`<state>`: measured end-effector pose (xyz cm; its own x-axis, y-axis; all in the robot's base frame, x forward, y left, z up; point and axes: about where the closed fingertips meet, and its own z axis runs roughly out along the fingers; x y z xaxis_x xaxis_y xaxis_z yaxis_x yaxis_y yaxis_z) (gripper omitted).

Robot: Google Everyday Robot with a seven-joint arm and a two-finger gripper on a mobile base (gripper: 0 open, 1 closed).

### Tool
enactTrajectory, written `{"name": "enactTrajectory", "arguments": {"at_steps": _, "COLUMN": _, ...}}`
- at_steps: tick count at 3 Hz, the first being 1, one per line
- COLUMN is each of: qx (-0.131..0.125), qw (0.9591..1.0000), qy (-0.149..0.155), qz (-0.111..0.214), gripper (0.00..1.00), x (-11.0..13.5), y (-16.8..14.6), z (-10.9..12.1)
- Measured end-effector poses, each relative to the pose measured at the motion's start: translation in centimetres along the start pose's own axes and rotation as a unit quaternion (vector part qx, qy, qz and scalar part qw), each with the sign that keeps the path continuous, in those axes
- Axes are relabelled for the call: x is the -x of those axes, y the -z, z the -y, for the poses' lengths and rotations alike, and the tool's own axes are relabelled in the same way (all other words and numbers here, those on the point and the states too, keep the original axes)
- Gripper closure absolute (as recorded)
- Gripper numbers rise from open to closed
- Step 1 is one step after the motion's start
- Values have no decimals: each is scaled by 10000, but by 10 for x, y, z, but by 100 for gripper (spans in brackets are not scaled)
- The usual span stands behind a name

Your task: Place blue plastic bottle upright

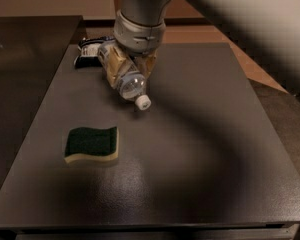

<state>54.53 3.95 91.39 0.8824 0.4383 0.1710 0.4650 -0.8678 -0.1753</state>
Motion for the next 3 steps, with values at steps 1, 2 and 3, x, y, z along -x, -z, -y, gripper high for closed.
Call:
{"name": "enactTrajectory", "arguments": {"at_steps": 1, "qx": -306, "qw": 9946, "qy": -951, "qz": -280, "gripper": 100, "x": 0, "y": 18, "z": 10}}
{"name": "enactTrajectory", "arguments": {"at_steps": 2, "qx": -525, "qw": 9811, "qy": -1821, "qz": -402, "gripper": 100, "x": 3, "y": 27, "z": 18}}
{"name": "enactTrajectory", "arguments": {"at_steps": 3, "qx": -548, "qw": 9756, "qy": -2089, "qz": -400, "gripper": 100, "x": 2, "y": 27, "z": 20}}
